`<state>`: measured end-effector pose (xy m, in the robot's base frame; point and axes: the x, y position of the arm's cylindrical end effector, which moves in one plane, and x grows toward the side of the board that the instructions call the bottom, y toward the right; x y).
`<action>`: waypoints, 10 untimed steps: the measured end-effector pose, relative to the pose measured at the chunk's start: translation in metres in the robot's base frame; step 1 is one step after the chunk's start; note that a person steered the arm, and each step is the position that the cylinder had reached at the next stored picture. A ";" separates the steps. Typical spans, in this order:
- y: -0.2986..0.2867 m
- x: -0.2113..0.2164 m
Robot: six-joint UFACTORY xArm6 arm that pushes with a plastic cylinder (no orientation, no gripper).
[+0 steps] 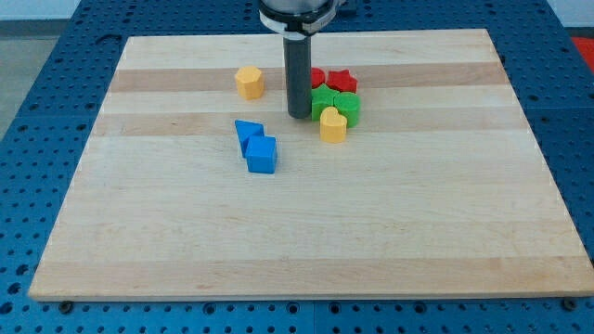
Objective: Push the yellow hexagon along with yellow heart towards center
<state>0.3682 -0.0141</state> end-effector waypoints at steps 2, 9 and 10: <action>-0.036 0.009; -0.126 -0.084; -0.111 -0.082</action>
<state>0.2866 -0.1251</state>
